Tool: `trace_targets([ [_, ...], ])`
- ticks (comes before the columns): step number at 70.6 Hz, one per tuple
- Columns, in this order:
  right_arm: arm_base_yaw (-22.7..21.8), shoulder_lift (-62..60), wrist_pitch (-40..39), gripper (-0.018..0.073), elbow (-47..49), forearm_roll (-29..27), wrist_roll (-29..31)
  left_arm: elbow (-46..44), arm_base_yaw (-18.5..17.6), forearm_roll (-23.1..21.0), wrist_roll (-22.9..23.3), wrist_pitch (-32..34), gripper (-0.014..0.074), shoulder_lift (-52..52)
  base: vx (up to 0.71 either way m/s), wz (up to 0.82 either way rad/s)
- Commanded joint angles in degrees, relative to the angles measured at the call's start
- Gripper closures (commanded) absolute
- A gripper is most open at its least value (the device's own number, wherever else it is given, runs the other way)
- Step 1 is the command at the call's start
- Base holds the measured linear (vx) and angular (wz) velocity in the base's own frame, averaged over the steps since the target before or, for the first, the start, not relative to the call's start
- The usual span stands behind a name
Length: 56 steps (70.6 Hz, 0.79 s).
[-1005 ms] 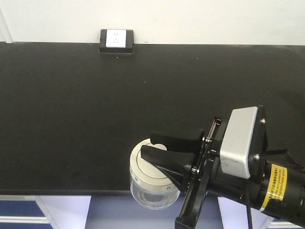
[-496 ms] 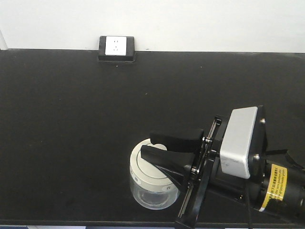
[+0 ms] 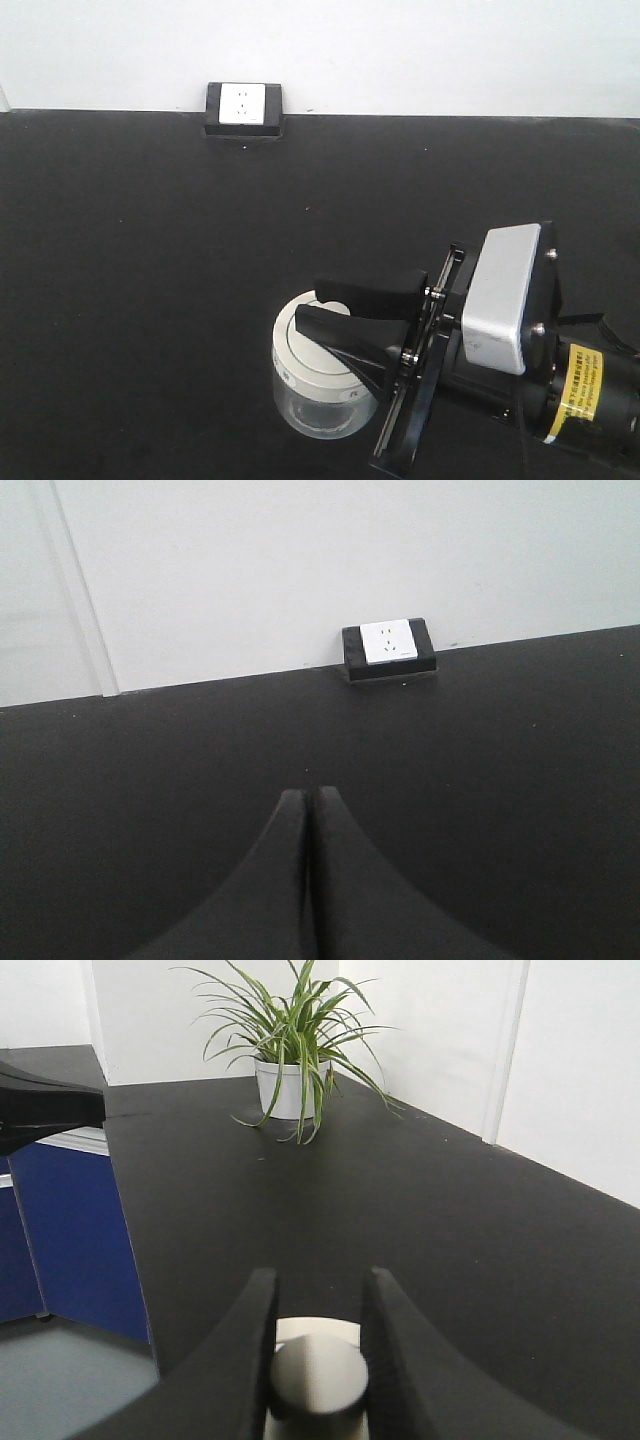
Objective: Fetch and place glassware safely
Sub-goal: 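Hold the jar in the right gripper above the black benchtop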
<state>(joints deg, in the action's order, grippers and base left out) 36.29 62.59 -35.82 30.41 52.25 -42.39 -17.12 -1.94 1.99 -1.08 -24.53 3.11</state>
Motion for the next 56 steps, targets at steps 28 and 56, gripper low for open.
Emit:
trace_targets([
  [28,0.02,-0.8,-4.14,0.056,1.74,-2.28,0.3,-1.41,-0.06,-0.21,0.18,3.93,0.0603,0.65,0.0,0.0],
  [56,0.02,-0.8,-4.14,0.056,1.74,-2.28,0.3,-1.41,-0.06,-0.21,0.18,3.93,0.0603,0.65,0.0,0.0],
])
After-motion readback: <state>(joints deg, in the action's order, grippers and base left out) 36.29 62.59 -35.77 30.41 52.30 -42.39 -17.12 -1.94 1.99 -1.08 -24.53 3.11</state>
